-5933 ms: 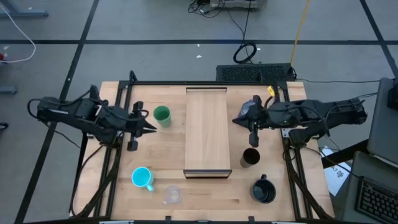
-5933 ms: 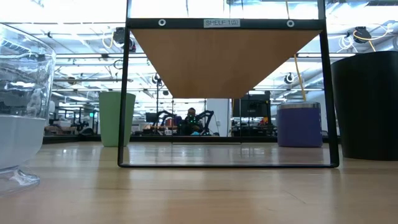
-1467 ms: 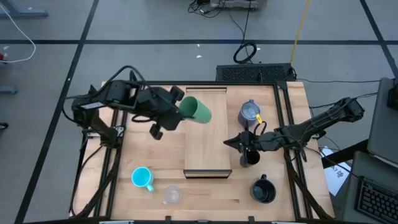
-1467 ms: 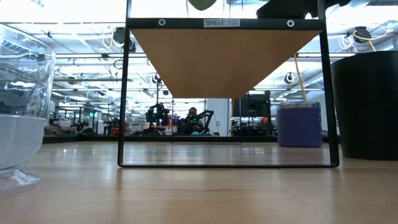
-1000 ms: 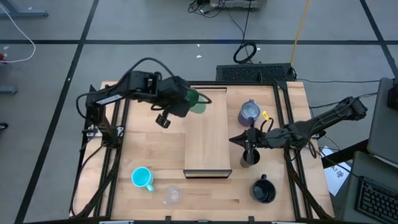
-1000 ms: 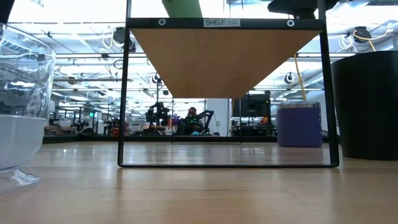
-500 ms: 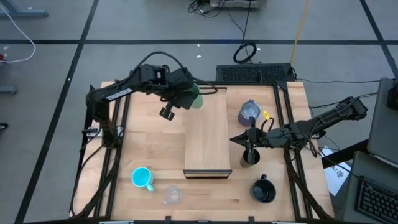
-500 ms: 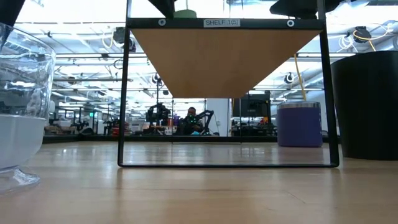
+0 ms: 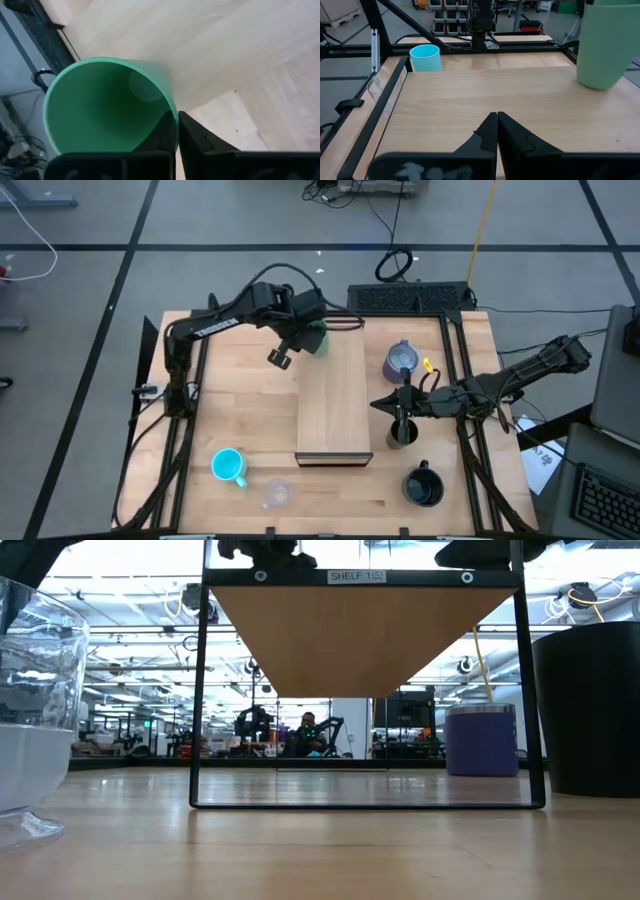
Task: Stack small to large cups/mugs on shelf
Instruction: Put the green cup on the shelf
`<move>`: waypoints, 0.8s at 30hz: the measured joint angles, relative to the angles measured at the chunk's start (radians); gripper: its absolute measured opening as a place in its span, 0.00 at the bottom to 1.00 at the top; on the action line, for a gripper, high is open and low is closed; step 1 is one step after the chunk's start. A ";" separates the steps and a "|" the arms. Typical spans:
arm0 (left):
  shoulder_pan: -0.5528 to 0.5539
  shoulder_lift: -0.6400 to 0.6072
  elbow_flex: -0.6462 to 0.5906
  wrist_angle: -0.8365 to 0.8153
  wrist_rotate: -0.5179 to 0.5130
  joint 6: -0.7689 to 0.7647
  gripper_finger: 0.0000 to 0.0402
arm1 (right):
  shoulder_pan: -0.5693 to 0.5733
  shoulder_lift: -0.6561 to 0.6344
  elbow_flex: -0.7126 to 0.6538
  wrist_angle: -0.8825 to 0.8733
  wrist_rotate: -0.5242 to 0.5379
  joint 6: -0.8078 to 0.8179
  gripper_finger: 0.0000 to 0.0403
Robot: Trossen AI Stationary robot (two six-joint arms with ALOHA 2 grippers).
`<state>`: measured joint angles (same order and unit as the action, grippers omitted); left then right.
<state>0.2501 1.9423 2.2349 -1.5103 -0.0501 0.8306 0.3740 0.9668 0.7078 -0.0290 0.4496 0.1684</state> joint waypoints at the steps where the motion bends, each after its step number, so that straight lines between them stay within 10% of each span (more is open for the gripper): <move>1: 0.000 0.000 0.000 0.002 0.003 0.003 0.02 | 0.000 0.000 0.000 0.000 0.000 0.001 0.00; 24: -0.001 -0.002 0.000 0.023 -0.059 -0.047 0.18 | 0.000 0.000 0.000 0.001 0.000 -0.005 0.00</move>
<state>0.2493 1.9400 2.2349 -1.4871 -0.1093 0.7838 0.3740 0.9668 0.7082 -0.0280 0.4496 0.1638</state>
